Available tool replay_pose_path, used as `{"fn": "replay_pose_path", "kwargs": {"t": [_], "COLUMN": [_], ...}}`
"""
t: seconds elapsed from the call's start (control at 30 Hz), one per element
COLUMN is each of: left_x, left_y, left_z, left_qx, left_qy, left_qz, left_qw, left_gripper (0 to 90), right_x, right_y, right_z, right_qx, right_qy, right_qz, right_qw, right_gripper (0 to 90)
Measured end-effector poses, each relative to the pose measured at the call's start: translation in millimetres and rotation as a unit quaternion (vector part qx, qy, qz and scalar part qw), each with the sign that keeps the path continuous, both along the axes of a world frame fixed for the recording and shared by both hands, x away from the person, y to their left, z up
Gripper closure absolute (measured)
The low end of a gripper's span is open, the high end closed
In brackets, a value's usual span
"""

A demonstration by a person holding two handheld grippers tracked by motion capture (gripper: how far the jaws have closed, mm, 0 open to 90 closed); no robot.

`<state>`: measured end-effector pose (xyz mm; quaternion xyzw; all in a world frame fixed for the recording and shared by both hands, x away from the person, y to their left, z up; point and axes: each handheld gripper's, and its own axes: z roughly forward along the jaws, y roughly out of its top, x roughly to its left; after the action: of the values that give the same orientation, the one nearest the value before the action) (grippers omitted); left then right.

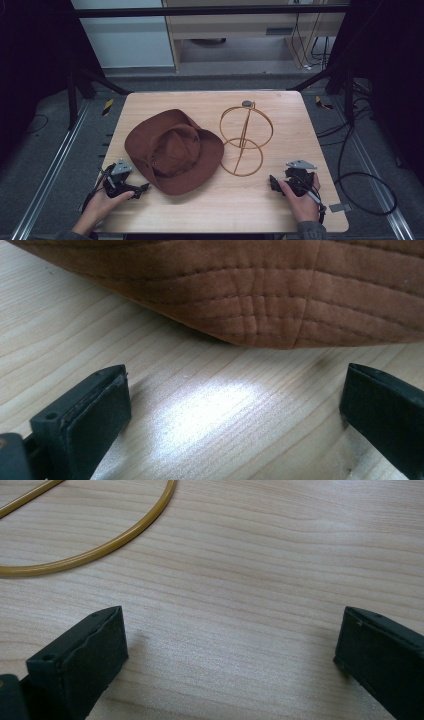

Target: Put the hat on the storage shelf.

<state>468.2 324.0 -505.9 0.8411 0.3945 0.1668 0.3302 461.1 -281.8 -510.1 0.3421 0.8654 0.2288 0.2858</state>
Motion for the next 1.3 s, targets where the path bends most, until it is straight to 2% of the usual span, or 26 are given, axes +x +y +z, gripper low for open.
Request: {"fn": "replay_pose_path", "kwargs": {"t": [0.03, 0.1, 0.23, 0.33, 0.43, 0.47, 0.5, 0.53, 0.57, 0.67, 0.77, 0.8, 0.83, 0.87, 0.93, 0.97, 1.07, 1.23, 1.3], "left_x": [-0.4, -2.8, -11.4, -12.9, -11.6, -11.6, -7.4, -7.4, 0.2, 17.5, 34.7, 34.7, 46.2, 51.5, 56.6, 65.6, 77.5, 93.1, 97.1], "left_y": [0.4, 1.3, 9.6, 16.2, 14.9, 14.9, 8.4, 8.4, -0.9, -18.8, -34.8, -34.8, -44.8, -49.1, -53.0, -60.0, -69.3, -82.9, -86.4], "left_z": [1.8, 6.0, 22.7, 38.0, 57.3, 57.3, 71.2, 71.2, 85.8, 109.2, 126.4, 126.4, 136.3, 140.3, 143.4, 148.5, 153.7, 156.3, 155.9], "left_qx": [0.006, 0.008, -0.035, -0.049, -0.055, -0.055, -0.041, -0.041, -0.020, 0.009, 0.019, 0.019, 0.014, 0.017, 0.022, 0.029, 0.016, 0.039, 0.039], "left_qy": [0.008, 0.004, -0.029, -0.040, -0.047, -0.047, -0.046, -0.046, -0.041, -0.038, -0.030, -0.030, -0.030, -0.033, -0.034, -0.036, -0.023, -0.014, -0.004], "left_qz": [-0.007, -0.013, -0.012, -0.007, -0.017, -0.017, -0.028, -0.028, -0.044, -0.062, -0.075, -0.075, -0.076, -0.076, -0.077, -0.078, -0.077, -0.077, -0.076], "left_qw": [0.9999, 0.9999, 0.9989, 0.9980, 0.9973, 0.9973, 0.9977, 0.9977, 0.9980, 0.9973, 0.9965, 0.9965, 0.9966, 0.9964, 0.9962, 0.9959, 0.9966, 0.9961, 0.9963], "left_gripper": [0.0, 5.2, 4.0, 3.9, 3.9, 3.9, 4.0, 4.1, 4.2, 6.0, 5.9, 5.4, 5.0, 4.9, 4.2, 4.2, 4.3, 4.6, 4.7], "right_x": [0.0, 0.1, 0.0, 0.0, 0.0, 0.0, 0.0, 0.0, 0.0, 0.0, 0.2, -0.1, 0.2, -0.2, -1.0, -0.9, -1.2, -3.0, -3.5], "right_y": [0.0, 0.0, 0.0, -0.1, 0.0, 0.0, 0.0, 0.0, -0.1, -0.1, -0.3, -0.1, -0.4, -0.2, 0.1, -0.5, -0.6, 0.0, 0.2], "right_z": [0.0, 0.0, 0.0, 0.0, 0.0, 0.0, 0.0, 0.0, 0.0, 0.0, 0.1, 0.1, 0.2, 0.2, 0.1, 0.6, 0.7, 0.3, 0.2], "right_qx": [0.000, 0.000, 0.000, 0.000, 0.000, 0.000, 0.000, 0.000, 0.000, 0.000, -0.001, 0.001, -0.002, -0.001, 0.000, -0.004, -0.005, -0.003, -0.003], "right_qy": [0.000, 0.000, 0.000, 0.000, 0.000, 0.000, 0.000, 0.000, 0.000, 0.000, -0.001, 0.000, -0.001, 0.000, 0.001, -0.001, -0.001, -0.001, 0.000], "right_qz": [0.000, 0.000, 0.000, 0.000, 0.000, 0.000, 0.000, 0.000, 0.000, 0.000, 0.001, 0.000, 0.001, 0.000, -0.002, 0.001, 0.001, -0.002, -0.003], "right_qw": [1.0000, 1.0000, 1.0000, 1.0000, 1.0000, 1.0000, 1.0000, 1.0000, 1.0000, 1.0000, 1.0000, 1.0000, 1.0000, 1.0000, 1.0000, 1.0000, 1.0000, 1.0000, 1.0000], "right_gripper": [0.4, 0.4, 0.4, 0.4, 0.4, 0.4, 0.4, 0.4, 0.4, 0.4, 0.4, 0.4, 0.5, 0.5, 0.5, 0.7, 0.7, 0.7, 0.7]}}
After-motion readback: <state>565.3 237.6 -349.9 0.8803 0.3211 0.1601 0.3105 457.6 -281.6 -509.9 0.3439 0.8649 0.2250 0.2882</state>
